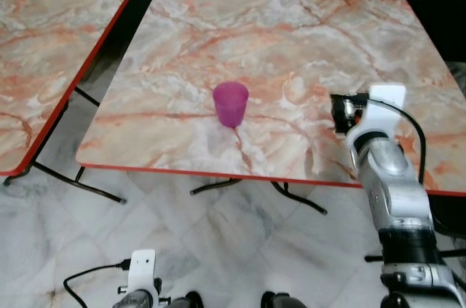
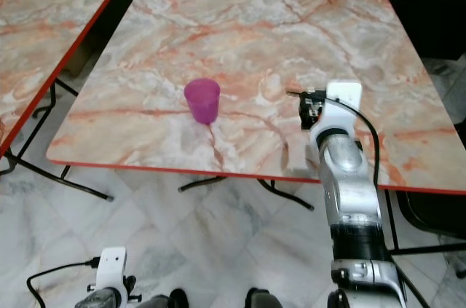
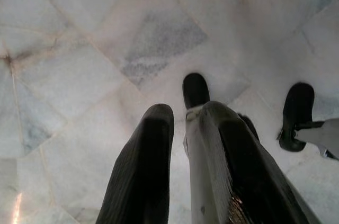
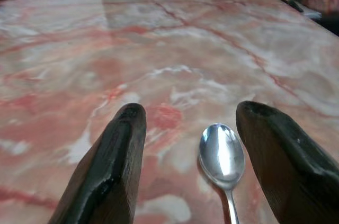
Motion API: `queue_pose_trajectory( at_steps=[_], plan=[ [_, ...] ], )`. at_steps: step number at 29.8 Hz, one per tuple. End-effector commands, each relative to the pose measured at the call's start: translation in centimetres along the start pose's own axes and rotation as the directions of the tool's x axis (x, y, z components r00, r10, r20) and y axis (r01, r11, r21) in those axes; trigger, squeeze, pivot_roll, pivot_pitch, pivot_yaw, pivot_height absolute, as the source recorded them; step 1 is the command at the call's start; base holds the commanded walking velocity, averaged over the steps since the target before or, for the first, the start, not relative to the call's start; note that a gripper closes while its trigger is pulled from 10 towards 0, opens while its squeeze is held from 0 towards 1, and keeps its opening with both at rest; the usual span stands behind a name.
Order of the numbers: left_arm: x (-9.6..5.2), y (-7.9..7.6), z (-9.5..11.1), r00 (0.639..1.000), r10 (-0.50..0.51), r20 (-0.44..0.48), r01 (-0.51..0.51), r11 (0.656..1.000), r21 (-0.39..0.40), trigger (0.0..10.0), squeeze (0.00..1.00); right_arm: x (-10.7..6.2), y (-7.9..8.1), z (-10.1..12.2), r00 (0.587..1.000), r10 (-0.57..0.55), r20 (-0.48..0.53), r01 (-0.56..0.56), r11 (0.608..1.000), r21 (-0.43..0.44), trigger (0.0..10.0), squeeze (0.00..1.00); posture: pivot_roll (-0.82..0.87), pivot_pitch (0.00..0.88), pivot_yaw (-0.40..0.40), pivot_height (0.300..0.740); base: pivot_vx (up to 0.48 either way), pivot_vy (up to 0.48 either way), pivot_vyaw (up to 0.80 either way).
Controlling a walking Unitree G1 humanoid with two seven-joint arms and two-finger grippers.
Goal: Setting the table
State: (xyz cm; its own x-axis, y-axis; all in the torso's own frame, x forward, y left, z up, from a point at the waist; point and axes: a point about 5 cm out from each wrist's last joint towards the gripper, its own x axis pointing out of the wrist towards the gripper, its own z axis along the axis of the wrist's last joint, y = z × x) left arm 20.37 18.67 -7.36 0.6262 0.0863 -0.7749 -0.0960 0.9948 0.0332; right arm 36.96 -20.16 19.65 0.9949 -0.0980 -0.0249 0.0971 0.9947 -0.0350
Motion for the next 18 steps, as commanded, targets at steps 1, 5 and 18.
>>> queue_pose_trajectory(
  at_steps=[1, 5, 18],
  plan=[
    [-0.3, 0.0, -1.6, 0.998, 0.001, -0.057, -0.001, 1.0, 0.012, 10.0, 0.0, 0.5, -0.4, -0.6, 0.998, -0.027, -0.06, 0.027, 1.0, 0.005, 10.0, 0.0, -0.11, 0.193, 0.027, 0.74, 0.0, 0.0, 0.0],
    [-0.2, 0.0, -1.4, 0.998, -0.001, -0.057, 0.002, 1.0, 0.012, 10.0, 0.0, 1.3, -0.1, -1.0, 0.992, -0.033, -0.12, 0.031, 0.999, -0.018, 10.0, 1.0, -0.11, 0.198, 0.026, 0.74, 0.0, 0.0, 0.0],
    [-0.2, 0.7, -1.2, 0.999, -0.011, -0.053, 0.011, 1.0, 0.011, 10.0, 0.0, 2.1, -1.8, -0.2, 0.985, -0.081, -0.151, 0.078, 0.997, -0.025, 10.0, 1.0, -0.11, 0.206, 0.028, 0.74, 0.0, 0.0, 0.0]
  ],
)
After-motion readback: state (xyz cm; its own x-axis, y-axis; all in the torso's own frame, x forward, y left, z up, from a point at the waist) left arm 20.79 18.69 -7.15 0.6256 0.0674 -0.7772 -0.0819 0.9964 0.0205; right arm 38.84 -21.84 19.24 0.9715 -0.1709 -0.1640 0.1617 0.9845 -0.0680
